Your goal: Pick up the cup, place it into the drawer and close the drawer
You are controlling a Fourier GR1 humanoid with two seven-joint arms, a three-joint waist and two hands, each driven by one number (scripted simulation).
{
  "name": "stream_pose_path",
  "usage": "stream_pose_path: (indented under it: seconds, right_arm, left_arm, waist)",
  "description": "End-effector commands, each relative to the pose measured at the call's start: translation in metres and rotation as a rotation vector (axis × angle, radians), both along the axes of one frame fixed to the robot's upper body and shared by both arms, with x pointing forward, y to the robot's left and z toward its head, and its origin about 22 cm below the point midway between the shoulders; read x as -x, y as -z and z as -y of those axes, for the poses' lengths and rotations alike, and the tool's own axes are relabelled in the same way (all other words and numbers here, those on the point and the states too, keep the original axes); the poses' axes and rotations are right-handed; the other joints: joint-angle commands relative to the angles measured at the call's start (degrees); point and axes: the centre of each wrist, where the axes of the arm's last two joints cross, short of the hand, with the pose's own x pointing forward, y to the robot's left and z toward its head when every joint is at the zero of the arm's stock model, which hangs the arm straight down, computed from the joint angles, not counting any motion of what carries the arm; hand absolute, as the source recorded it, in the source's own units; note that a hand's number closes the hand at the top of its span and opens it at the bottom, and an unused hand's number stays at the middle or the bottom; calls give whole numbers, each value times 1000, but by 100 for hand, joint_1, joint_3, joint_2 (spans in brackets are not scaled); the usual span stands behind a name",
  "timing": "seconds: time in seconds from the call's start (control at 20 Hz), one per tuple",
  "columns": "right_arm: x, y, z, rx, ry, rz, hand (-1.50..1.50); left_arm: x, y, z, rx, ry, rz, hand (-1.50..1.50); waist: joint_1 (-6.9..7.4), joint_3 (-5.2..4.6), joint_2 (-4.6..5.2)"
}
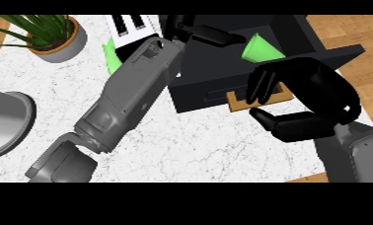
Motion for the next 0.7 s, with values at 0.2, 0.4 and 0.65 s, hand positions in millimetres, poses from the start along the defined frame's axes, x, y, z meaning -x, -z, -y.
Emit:
stream_pose_path:
  seconds: [0.2,0.4,0.65]
  right_arm:
    - [8,5,7,452,-92,-40,-150]
    - [25,15,8,621,17,49,-150]
    - [22,65,-4,701,157,-8,-150]
  left_arm:
    - [0,7,-4,101,-68,43,-150]
    - [-2,4,-5,124,-119,11,-150]
    - [-1,10,-10,207,-81,7,-150]
  waist:
    - [381,-1,-118]
    - [567,8,-169]
    - [1002,4,-224]
